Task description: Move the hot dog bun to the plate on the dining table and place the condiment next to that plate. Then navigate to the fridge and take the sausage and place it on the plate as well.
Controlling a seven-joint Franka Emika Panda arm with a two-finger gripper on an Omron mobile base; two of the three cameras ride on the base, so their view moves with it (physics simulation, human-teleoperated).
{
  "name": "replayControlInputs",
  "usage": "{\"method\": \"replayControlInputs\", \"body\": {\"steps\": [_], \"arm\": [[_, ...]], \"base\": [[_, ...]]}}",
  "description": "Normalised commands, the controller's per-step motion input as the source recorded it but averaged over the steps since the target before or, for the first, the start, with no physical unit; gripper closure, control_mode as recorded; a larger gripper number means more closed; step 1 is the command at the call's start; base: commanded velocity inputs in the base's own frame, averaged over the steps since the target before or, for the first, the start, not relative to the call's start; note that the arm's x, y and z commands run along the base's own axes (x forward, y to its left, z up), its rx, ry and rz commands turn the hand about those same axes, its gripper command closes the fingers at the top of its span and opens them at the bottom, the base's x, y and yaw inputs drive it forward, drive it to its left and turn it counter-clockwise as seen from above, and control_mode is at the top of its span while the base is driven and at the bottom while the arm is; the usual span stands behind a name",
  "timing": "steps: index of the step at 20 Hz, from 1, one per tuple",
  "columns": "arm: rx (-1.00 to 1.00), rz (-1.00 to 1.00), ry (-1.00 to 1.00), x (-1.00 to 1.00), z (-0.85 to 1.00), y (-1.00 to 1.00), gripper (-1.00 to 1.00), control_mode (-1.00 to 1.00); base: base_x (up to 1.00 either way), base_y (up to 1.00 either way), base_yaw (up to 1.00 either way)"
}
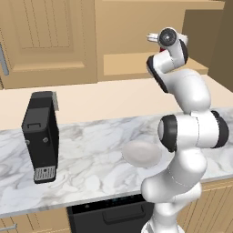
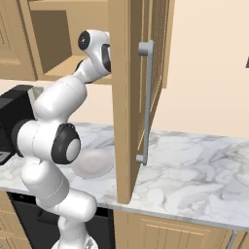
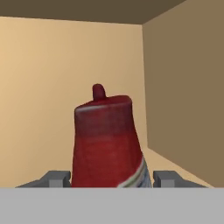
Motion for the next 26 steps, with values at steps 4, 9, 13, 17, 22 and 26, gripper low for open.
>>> {"method": "replayControlInputs", "body": {"steps": [4,9,13,17,22,26], "arm": [[0.00,0.00,0.00,0.01,-0.01,0.00,1.00,-1.00],[0.00,-0.01,-0.13,-0.59,-0.10,0.01,1.00,-1.00],[0.00,-0.02,-0.19,-1.00,0.00,0.15,1.00,-1.00],[0.00,0.00,-0.04,-1.00,0.00,0.41,1.00,-1.00],[0.00,0.00,0.00,-0.97,0.00,0.52,1.00,-1.00],[0.00,0.00,-0.01,-0.83,0.00,0.41,1.00,-1.00]], "base": [[0.00,0.00,0.00],[0.00,0.00,0.00],[0.00,0.00,0.00],[0.00,0.00,0.00],[0.00,0.00,0.00],[0.00,0.00,0.00]]}}
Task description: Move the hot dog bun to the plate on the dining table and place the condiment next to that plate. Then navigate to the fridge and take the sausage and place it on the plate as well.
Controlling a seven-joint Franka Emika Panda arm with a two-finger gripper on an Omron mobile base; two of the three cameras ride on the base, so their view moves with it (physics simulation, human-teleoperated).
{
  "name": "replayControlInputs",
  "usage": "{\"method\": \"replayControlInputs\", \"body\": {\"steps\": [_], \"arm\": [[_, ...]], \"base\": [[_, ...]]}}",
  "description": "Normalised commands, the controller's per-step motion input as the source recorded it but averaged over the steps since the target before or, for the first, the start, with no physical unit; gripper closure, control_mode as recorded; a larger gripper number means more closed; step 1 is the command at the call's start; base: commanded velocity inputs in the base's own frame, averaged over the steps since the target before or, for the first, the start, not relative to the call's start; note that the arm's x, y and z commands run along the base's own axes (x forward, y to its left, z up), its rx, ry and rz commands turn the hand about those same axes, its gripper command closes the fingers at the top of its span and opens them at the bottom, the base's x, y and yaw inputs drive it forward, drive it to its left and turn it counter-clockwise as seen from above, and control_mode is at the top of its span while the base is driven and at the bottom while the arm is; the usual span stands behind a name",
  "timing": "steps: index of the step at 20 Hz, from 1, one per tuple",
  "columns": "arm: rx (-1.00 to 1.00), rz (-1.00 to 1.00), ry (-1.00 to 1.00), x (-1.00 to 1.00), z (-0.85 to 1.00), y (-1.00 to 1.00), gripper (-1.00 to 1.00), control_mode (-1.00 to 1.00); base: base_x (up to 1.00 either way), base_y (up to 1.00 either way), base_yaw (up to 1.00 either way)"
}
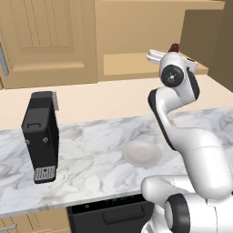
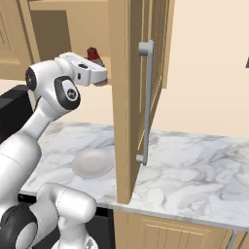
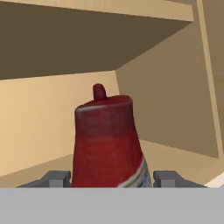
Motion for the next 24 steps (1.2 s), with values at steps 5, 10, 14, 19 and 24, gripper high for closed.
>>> {"method": "replayControlInputs", "body": {"steps": [5,10,14,19,24], "arm": [[0.00,0.00,-0.04,-0.68,0.09,0.13,1.00,-1.00],[0.00,-0.01,0.00,-0.63,0.16,0.01,1.00,-1.00],[0.01,-0.08,0.00,-0.57,0.20,-0.03,1.00,-1.00],[0.00,-0.10,0.00,-0.65,0.16,0.00,1.00,-1.00],[0.00,-0.05,0.00,-0.57,0.04,0.05,1.00,-1.00]], "base": [[0.00,0.00,0.00],[0.00,0.00,0.00],[0.00,0.00,0.00],[0.00,0.00,0.00],[0.00,0.00,0.00]]}}
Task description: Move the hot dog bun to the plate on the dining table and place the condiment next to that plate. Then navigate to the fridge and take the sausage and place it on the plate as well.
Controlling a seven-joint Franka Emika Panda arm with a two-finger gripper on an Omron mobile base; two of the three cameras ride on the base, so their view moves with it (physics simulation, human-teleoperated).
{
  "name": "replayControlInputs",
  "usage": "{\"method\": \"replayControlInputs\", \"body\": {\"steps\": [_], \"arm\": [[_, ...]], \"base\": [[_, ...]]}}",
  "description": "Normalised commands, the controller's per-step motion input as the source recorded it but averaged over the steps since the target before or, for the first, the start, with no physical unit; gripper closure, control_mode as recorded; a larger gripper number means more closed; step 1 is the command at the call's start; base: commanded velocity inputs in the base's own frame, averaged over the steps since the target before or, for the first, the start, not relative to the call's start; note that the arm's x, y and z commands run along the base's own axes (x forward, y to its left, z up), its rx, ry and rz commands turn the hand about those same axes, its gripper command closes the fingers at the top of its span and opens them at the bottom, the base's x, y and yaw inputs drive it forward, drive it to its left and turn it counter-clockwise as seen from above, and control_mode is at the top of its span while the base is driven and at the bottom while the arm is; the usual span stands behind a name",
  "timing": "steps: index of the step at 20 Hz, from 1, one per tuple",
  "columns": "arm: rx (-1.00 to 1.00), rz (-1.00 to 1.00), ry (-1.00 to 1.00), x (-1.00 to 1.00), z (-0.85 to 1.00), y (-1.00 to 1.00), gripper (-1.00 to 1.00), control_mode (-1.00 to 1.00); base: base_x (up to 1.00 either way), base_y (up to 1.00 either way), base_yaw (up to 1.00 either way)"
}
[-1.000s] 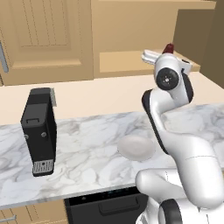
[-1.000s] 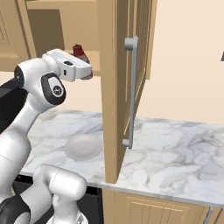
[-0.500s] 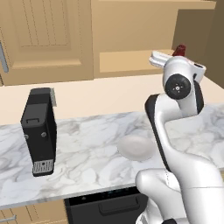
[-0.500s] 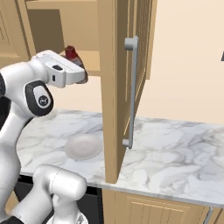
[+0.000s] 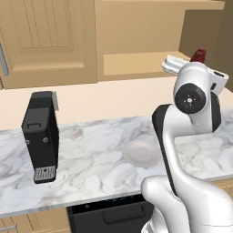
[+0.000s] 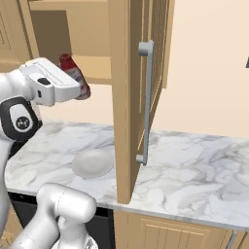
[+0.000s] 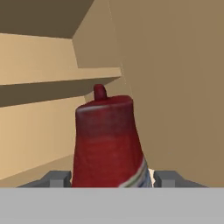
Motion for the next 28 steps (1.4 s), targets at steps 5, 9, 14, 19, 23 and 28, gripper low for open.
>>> {"method": "replayControlInputs", "body": {"steps": [5,9,14,19,23,28], "arm": [[0.00,-0.01,0.00,-0.27,0.00,0.09,1.00,1.00],[0.00,0.00,0.00,0.00,0.00,0.00,1.00,1.00],[0.00,0.00,0.00,0.00,0.00,0.00,1.00,1.00],[0.00,0.00,0.00,0.00,0.00,0.00,1.00,1.00],[0.00,0.00,0.00,0.00,0.00,0.00,1.00,1.00],[0.00,0.00,0.00,0.00,0.00,0.00,1.00,1.00]], "base": [[-0.23,0.05,0.00],[-0.59,0.49,-0.08],[-0.63,0.82,-0.36],[-0.65,0.61,-0.54],[-0.66,0.38,-0.65],[-0.72,0.34,-0.65]]}}
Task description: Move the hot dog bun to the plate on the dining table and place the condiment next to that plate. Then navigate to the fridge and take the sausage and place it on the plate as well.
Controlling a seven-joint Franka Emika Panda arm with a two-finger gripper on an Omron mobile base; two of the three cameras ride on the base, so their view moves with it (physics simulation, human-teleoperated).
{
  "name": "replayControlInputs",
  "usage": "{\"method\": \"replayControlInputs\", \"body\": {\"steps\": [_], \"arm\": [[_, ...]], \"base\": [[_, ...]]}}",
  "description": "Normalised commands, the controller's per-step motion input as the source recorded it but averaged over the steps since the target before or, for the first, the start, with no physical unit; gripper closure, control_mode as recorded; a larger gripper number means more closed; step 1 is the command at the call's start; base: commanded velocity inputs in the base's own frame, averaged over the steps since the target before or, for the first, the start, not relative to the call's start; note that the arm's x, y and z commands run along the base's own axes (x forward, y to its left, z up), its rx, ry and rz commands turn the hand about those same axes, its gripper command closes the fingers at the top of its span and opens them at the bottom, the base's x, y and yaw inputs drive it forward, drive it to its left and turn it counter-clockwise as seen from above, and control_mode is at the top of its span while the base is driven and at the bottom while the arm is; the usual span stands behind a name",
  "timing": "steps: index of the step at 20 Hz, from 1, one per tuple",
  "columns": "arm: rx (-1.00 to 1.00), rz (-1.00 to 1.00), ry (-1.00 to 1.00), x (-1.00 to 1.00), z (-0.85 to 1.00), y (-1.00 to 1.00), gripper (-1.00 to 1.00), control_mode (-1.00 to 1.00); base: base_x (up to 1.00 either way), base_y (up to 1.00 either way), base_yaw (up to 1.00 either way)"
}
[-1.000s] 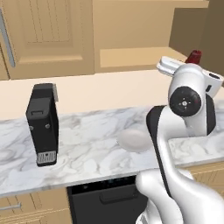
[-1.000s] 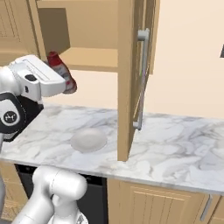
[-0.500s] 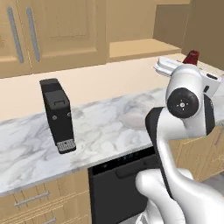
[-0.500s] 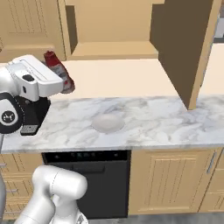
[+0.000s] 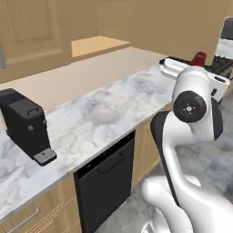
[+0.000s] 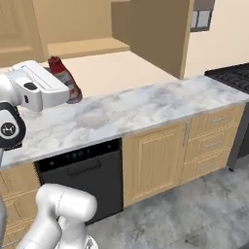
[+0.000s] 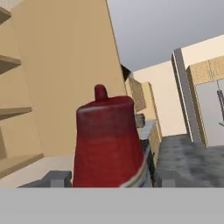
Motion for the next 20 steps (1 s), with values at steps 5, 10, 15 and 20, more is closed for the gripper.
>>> {"method": "replayControlInputs", "body": {"steps": [5,10,15,20], "arm": [[0.00,0.00,0.00,0.00,0.00,0.00,1.00,1.00],[0.00,0.00,0.00,0.00,0.00,0.00,1.00,1.00],[0.00,0.00,0.00,0.00,0.00,0.00,1.00,1.00],[0.00,0.00,0.00,0.00,0.00,0.00,1.00,1.00]], "base": [[-0.82,0.31,-0.60],[-0.88,0.31,-0.55],[-0.85,0.24,-0.51],[-0.90,-0.13,-0.31]]}}
